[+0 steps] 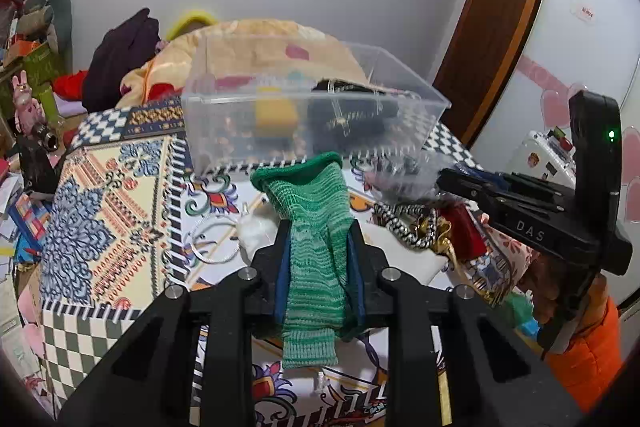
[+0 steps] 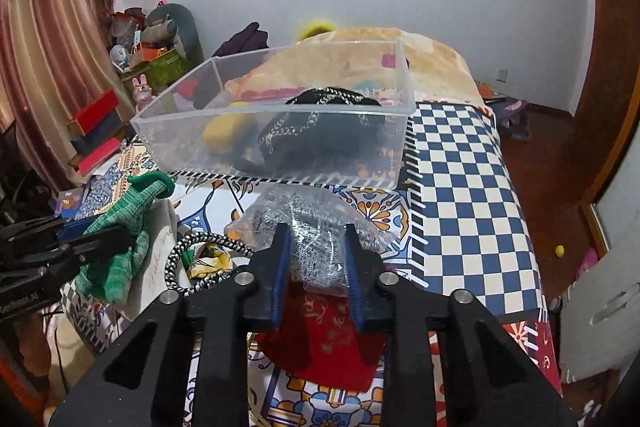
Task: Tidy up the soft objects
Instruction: 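Grasp the green knitted sock with the left gripper while the right grasps the silver scrubber bag, then drop the sock and scrubber bag into the clear box, opening both grippers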
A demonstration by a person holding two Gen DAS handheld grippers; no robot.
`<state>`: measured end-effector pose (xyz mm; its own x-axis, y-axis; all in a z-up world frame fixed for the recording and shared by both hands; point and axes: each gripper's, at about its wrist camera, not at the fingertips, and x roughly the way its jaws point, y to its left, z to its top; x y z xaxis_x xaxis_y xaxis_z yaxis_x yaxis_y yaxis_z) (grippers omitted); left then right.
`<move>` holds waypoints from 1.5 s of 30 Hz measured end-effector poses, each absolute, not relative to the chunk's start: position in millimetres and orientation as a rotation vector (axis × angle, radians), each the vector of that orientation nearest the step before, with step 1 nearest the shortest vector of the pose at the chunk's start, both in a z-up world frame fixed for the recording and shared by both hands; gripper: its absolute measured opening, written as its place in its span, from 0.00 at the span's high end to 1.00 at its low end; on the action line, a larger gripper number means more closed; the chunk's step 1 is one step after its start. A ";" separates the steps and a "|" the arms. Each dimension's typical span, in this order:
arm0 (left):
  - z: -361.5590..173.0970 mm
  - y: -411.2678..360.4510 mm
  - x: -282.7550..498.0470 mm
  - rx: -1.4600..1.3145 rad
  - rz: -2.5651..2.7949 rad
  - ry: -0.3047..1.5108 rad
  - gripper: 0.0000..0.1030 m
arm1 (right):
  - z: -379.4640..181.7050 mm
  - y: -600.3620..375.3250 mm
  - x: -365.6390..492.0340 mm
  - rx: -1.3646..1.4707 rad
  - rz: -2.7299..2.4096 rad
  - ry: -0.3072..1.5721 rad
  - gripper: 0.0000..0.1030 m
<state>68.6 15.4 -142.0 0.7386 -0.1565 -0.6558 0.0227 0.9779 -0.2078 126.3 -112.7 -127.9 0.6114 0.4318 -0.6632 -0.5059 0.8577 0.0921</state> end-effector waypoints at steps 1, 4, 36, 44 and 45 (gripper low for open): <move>-138.7 16.0 67.6 -0.189 -0.097 0.724 0.79 | -126.4 -112.8 125.3 -0.108 0.544 0.730 0.86; -128.5 18.5 66.2 -0.191 -0.094 0.695 0.81 | -120.9 -111.7 123.0 -0.109 0.544 0.710 0.89; -93.8 42.5 73.9 -0.181 -0.037 0.591 0.82 | -153.1 -102.7 165.7 -0.081 0.514 0.836 0.51; -86.6 50.0 87.6 -0.171 -0.020 0.570 0.82 | -114.5 -103.9 143.7 -0.087 0.532 0.717 0.58; -84.6 50.8 89.5 -0.167 -0.015 0.565 0.82 | -107.8 -104.3 140.5 -0.082 0.538 0.698 0.58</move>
